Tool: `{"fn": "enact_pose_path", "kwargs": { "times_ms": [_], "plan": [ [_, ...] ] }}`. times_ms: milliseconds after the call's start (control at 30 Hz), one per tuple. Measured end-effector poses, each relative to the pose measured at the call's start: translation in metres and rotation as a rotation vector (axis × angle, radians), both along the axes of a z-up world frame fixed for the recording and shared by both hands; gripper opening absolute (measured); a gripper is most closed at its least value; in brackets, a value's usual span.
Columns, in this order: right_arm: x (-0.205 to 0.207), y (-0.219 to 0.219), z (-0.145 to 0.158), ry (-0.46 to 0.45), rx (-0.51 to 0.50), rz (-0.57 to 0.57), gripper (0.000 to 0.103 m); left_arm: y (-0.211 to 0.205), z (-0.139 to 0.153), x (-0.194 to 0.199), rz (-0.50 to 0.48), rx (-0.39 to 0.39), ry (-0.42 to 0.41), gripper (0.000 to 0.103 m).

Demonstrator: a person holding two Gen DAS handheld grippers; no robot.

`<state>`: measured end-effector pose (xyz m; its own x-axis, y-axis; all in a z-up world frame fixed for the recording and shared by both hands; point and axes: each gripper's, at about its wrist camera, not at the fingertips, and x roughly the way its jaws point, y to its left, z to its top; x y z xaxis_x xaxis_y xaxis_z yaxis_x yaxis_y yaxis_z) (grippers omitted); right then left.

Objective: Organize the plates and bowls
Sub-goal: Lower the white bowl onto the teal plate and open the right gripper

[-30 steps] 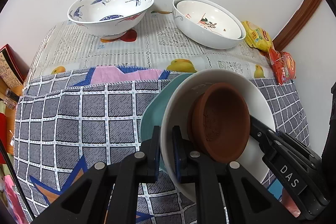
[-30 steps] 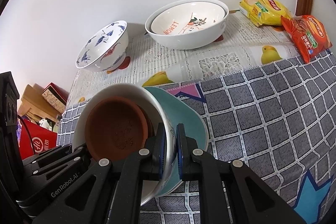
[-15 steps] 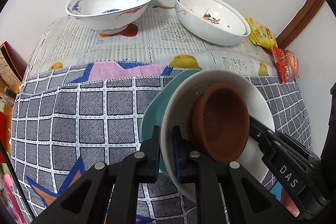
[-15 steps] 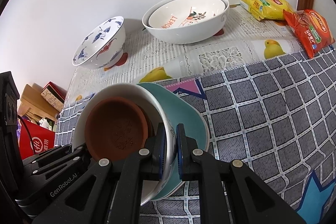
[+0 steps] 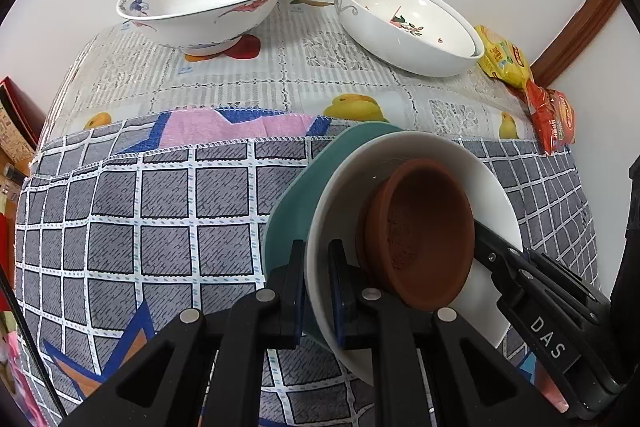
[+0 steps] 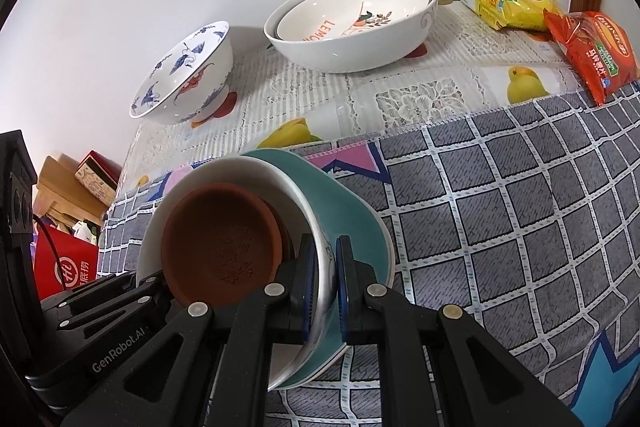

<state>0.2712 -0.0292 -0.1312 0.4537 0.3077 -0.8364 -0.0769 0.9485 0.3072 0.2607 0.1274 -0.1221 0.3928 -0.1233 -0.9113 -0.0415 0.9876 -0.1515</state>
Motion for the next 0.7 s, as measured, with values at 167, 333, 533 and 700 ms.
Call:
{"fn": "enact_pose_path", "kwargs": {
  "times_ms": [167, 333, 533, 700],
  "plan": [
    [0.0027, -0.0022, -0.0087, 0.008, 0.008, 0.006, 0.010, -0.0018, -0.0048, 0.0013, -0.002, 0.004, 0.000, 0.011],
    [0.0027, -0.0024, -0.0086, 0.000, 0.008, 0.013, 0.010, -0.0013, -0.0052, 0.0024, -0.004, -0.001, 0.000, 0.012],
    [0.0016, -0.0039, -0.0090, -0.005, 0.014, 0.016, 0.010, -0.0015, -0.0051, 0.0022, -0.002, -0.006, 0.002, 0.012],
    [0.0021, -0.0033, -0.0087, -0.005, 0.006, 0.019, 0.010, 0.0026, -0.0060, 0.0029, 0.011, -0.030, 0.014, 0.014]
  ]
}}
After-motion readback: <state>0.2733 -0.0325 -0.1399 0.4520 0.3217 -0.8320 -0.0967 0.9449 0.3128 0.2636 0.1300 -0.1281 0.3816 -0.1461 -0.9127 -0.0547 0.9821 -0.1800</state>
